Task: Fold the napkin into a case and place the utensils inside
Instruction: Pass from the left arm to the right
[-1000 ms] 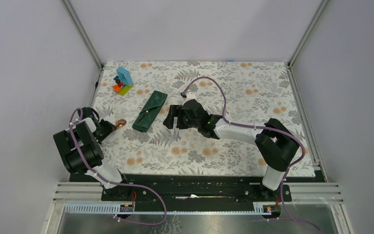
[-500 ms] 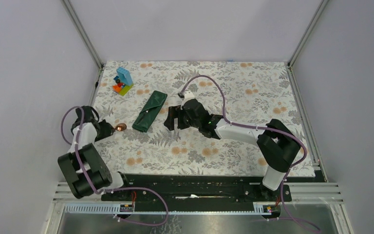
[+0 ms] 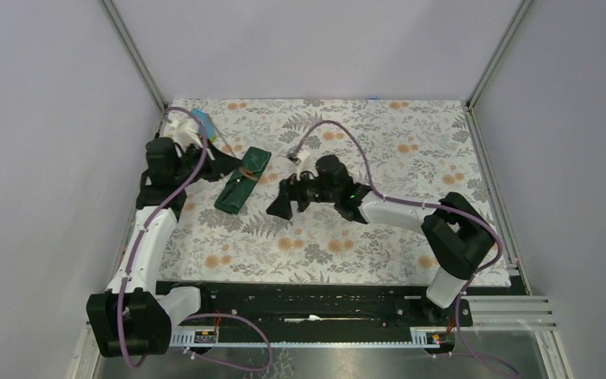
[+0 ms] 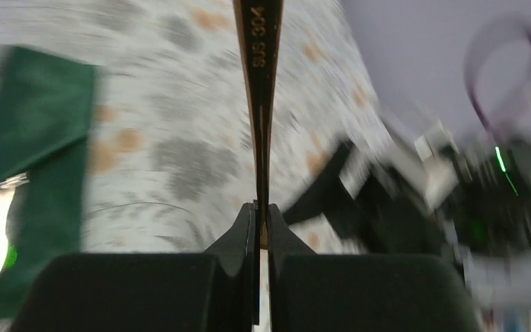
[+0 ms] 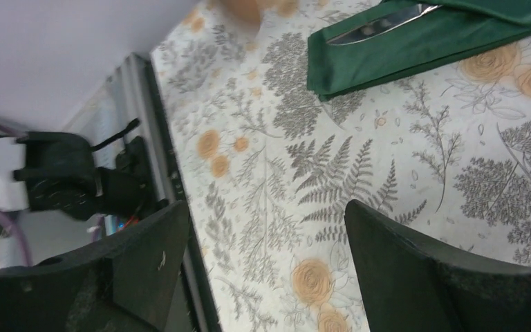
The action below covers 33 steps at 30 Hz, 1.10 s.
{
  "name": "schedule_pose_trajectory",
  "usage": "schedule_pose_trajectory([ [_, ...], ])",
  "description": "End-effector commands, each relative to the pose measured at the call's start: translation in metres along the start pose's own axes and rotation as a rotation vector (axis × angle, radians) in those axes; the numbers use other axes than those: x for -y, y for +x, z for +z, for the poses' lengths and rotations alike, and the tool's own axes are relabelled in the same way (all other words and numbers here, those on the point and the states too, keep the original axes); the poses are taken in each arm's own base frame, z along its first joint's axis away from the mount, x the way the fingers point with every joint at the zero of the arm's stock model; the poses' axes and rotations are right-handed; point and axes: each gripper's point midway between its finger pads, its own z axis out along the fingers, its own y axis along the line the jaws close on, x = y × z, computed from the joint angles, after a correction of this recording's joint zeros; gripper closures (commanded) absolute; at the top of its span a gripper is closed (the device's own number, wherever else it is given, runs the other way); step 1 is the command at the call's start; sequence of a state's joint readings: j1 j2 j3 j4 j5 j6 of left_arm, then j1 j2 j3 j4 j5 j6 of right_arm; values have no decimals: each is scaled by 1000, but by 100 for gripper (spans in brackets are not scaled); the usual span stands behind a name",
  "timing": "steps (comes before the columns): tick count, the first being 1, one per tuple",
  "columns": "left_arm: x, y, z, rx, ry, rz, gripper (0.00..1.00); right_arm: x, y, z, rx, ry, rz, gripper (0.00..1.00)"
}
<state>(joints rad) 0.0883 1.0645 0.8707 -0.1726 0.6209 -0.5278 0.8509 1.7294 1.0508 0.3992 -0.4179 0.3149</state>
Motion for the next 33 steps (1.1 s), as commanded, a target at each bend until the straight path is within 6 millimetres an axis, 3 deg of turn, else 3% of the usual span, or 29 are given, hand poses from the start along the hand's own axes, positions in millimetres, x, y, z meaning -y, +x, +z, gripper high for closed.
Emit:
schedule_pose_trajectory([
  [1,110,71,-32,-269,718,396,100,-44,-48,-58,148,-320,36,10],
  [4,134,97,-55,-323,905,492,100,-47,-52,-85,177,-360,65,7],
  [11,161,118,-87,-418,1140,509,100,-81,-40,-124,140,-530,65,7],
  [15,169,125,-94,-445,1189,512,100,-104,-44,-137,122,-685,100,15],
  [22,180,122,-100,-418,1205,563,100,-122,-38,-130,58,-868,218,34],
  [27,180,121,-97,-408,1195,570,100,-132,-32,-122,64,-878,212,35],
  [33,180,122,-92,-413,1194,566,100,-141,-26,-116,26,-893,221,50],
])
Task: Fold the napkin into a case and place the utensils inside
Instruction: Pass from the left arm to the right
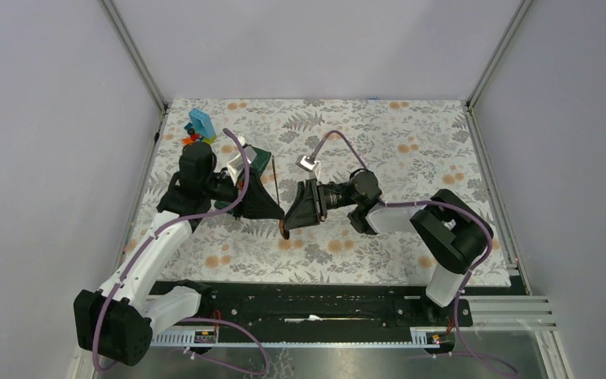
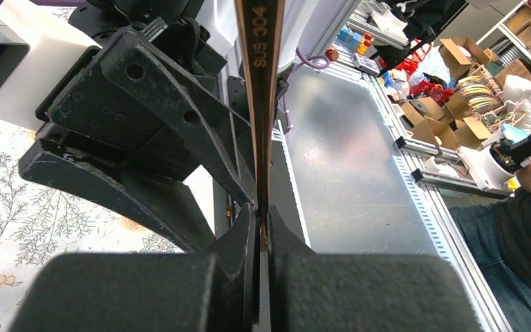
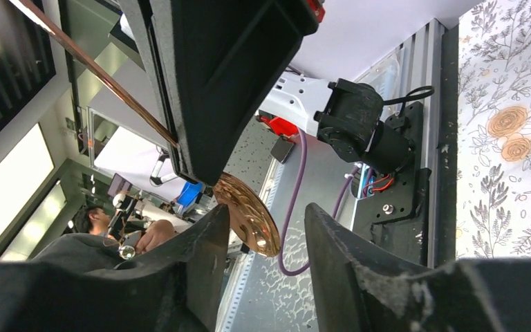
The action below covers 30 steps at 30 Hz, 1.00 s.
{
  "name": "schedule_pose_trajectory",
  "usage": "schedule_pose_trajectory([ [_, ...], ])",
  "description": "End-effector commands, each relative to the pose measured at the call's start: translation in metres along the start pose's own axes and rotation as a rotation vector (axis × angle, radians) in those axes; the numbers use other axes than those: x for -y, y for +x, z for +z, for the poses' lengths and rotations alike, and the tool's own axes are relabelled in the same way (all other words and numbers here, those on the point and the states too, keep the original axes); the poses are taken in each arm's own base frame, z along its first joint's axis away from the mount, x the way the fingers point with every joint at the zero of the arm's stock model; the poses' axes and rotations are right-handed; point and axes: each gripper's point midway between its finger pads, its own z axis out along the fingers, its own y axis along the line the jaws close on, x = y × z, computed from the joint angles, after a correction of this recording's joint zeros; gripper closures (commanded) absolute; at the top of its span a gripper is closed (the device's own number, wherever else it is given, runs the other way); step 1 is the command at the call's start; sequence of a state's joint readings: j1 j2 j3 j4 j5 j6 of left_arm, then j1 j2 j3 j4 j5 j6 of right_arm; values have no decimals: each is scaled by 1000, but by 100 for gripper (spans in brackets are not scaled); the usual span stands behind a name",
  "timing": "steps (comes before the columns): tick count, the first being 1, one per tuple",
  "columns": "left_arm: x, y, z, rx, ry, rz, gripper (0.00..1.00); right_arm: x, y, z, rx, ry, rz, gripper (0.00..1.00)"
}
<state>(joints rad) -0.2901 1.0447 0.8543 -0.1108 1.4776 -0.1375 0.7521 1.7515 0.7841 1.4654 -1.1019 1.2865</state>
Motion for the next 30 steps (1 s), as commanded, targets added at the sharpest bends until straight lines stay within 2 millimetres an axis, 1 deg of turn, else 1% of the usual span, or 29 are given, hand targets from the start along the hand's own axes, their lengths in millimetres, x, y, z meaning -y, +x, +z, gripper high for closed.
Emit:
schedule_pose_trajectory([
  [1,5,-17,1,3,25,127,100,-35,-1,12,-28,-114,-157,52],
  [4,3,-19,1,4,19,136,100,-35,4,17,-30,-120,-147,57],
  [7,1,-20,1,5,13,142,100,-34,6,17,-17,-114,-138,63],
  [9,1,-20,1,5,11,147,100,-34,6,16,-3,-109,-134,69],
  [10,1,-20,1,6,9,152,100,-34,6,15,7,-105,-133,69],
  [11,0,-20,1,7,5,155,100,-33,7,14,13,-99,-132,69],
  [13,1,-19,1,6,10,159,100,-32,9,12,20,-90,-129,62],
  [14,2,-18,1,5,17,161,100,-32,10,12,20,-90,-129,60],
  [18,12,-18,1,0,56,171,100,-34,11,10,26,-86,-132,57],
  [20,16,-19,0,-1,66,170,100,-33,10,8,24,-83,-132,58],
  [25,18,-16,0,-3,71,163,100,-37,6,9,19,-94,-145,69],
  [26,18,-16,0,-3,69,160,100,-39,6,10,18,-97,-147,74],
  [27,17,-16,0,-2,65,159,100,-40,5,10,16,-99,-147,82],
  [28,16,-16,0,-1,56,156,100,-40,5,10,15,-101,-147,93],
  [29,13,-17,1,2,39,150,100,-41,5,10,15,-100,-138,100],
  [30,7,-20,1,9,-1,131,88,-40,3,10,25,-94,-126,100],
])
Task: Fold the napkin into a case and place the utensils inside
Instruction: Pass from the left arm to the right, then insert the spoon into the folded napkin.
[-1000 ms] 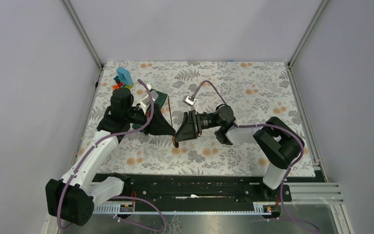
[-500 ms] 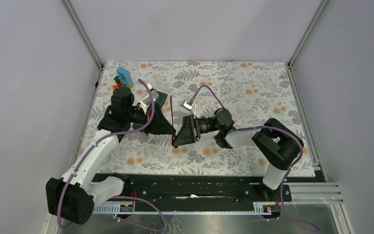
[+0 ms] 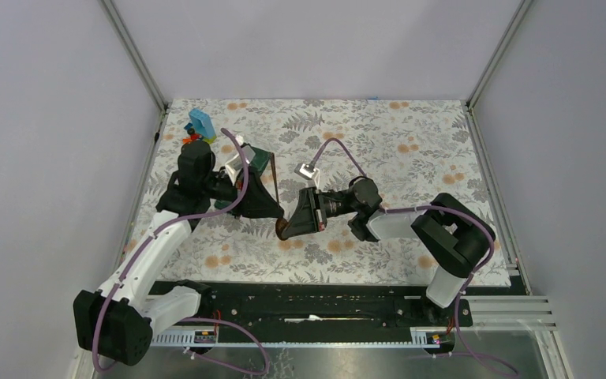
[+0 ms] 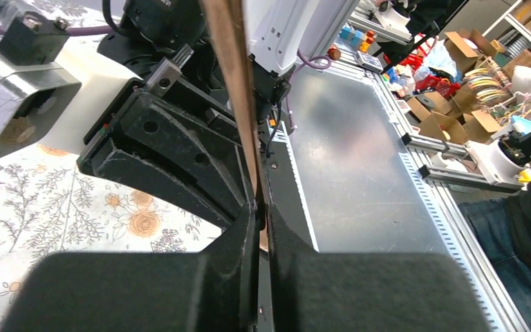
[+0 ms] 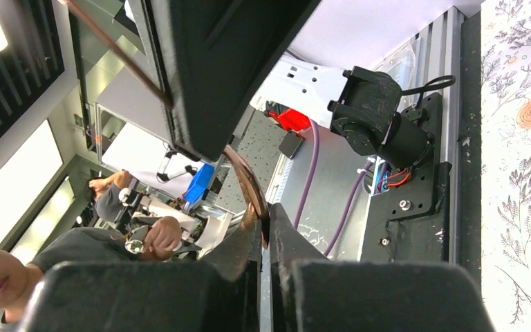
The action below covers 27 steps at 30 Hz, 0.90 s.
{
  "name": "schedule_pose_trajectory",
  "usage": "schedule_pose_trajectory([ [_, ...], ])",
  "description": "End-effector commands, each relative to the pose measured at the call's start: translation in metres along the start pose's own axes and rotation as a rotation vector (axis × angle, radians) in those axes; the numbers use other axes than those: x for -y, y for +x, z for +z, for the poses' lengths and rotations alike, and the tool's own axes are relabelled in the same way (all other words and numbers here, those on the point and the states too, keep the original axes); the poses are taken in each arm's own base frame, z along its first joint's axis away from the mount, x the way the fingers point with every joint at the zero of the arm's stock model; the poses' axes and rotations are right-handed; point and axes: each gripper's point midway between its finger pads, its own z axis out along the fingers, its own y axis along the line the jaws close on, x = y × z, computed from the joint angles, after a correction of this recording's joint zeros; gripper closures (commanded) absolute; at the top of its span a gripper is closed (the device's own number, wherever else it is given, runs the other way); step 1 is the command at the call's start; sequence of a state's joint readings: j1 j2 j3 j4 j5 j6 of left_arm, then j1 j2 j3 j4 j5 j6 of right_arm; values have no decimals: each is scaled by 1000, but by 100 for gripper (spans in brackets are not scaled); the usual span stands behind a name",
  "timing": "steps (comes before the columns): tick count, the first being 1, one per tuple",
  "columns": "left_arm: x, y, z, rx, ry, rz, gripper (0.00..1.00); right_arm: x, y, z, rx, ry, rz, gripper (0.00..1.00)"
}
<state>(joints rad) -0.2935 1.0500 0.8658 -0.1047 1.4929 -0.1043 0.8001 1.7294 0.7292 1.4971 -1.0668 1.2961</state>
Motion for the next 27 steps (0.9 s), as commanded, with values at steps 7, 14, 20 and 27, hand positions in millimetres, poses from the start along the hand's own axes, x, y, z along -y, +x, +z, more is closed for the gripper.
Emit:
schedule_pose_trajectory([
  [7,-54,-25,-36,109,-428,26,57,27,-49,-15,386,222,106,100],
  [14,-99,-22,-111,371,-835,-210,5,123,-56,-63,629,667,421,100],
  [20,-154,63,-189,491,-1358,-766,4,165,-34,-28,564,744,608,100],
  [27,-190,125,-227,513,-1475,-1028,2,173,-23,36,564,717,691,100],
])
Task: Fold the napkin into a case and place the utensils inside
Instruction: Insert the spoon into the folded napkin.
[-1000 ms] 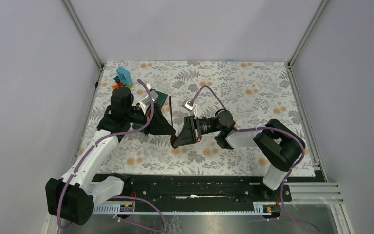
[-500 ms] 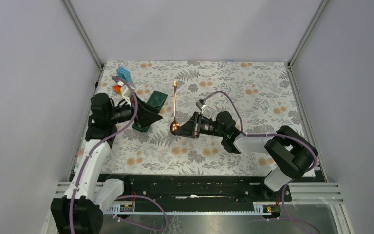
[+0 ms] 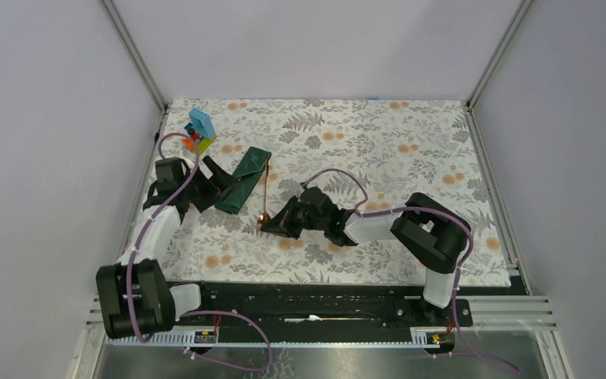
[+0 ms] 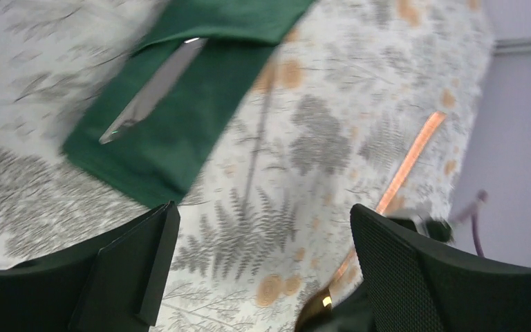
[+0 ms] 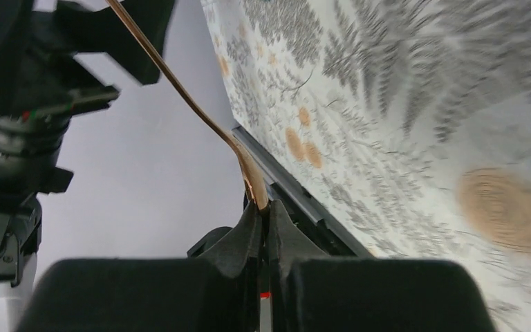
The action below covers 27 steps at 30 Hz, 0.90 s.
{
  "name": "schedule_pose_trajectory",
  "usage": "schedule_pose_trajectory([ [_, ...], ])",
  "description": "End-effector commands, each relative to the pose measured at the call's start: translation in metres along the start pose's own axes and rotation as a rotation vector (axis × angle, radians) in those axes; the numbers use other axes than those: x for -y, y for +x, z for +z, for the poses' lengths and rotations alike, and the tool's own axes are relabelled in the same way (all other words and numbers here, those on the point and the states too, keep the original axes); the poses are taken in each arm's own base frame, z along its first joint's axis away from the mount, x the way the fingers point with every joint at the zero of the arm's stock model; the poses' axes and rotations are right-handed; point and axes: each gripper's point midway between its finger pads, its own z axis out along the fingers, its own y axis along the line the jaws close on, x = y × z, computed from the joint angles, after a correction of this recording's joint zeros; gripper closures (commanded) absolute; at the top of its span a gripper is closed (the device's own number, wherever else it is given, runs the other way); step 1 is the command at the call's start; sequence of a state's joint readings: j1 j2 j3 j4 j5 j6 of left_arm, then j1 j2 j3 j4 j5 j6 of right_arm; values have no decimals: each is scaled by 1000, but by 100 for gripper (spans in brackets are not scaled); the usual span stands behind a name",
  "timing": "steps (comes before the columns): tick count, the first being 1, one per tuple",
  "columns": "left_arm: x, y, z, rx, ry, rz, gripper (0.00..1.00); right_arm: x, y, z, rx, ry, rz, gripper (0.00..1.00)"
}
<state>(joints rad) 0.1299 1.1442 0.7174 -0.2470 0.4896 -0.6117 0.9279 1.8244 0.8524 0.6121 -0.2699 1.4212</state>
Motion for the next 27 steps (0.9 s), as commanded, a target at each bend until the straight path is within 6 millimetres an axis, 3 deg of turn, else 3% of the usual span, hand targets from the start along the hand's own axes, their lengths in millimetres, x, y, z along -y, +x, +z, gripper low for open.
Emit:
schedule_pose_trajectory([
  [1,-58,-8,12,40,-179,-176,1,-35,24,28,5,-52,90,100],
  [3,-81,-12,12,49,-239,-250,1,-29,40,41,-24,-34,134,100],
  [8,-106,-16,12,28,-347,-331,2,-22,57,59,-36,-1,149,100],
  [9,-106,-15,14,19,-324,-354,8,-22,59,63,-43,0,156,100],
  [10,-103,-14,18,14,-280,-372,22,-20,61,67,-46,2,165,100],
  [13,-105,-12,27,0,-238,-428,72,-16,65,75,-46,24,162,100],
  [15,-104,-11,34,-30,-220,-434,89,-18,65,80,-40,25,152,100],
  [17,-106,-15,38,-33,-217,-426,100,-16,63,84,-28,34,158,100],
  [27,-108,-21,51,-64,-191,-395,100,-8,62,101,-31,52,234,100],
])
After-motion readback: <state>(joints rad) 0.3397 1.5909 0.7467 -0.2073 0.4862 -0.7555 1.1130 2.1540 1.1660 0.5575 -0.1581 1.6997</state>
